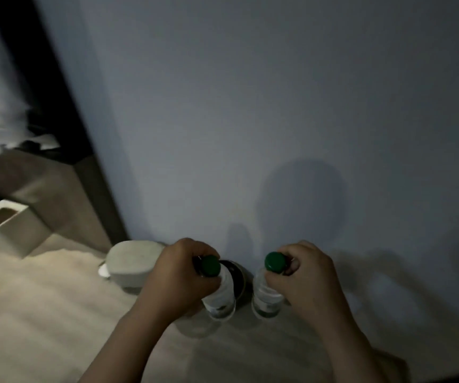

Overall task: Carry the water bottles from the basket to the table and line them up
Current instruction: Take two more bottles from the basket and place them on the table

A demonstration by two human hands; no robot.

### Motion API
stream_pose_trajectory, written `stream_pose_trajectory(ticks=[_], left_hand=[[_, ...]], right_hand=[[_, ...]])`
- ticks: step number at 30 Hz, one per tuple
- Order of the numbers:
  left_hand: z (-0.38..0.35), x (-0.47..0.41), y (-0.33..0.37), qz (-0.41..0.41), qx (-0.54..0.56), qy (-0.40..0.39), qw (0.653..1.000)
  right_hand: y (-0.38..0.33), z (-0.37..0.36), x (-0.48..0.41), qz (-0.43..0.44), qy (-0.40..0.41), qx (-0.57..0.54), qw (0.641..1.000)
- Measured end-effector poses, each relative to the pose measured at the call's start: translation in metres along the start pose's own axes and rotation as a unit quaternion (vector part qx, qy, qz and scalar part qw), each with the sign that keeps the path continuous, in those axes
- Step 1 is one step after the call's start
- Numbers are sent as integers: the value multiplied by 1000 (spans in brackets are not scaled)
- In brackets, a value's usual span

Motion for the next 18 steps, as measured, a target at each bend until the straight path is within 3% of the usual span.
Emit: stream_pose_trajectory(ticks=[8, 18], left_hand=[[139, 30, -102, 72, -9, 106, 992], [269, 90, -239, 192, -6, 213, 958]], right_hand=[[-142, -105, -32, 124, -54, -69, 988], [-301, -251, -40, 208, -180, -149, 950]])
Point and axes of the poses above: each hand's wrist, its own x-axis away from the middle knuckle, its own z-axis out of the back of the hand, y = z × x, the point moved 8 cm from there along -x, towards the middle knuckle, and after that the axes turned 7 degrees about z, right-handed, at the moved point
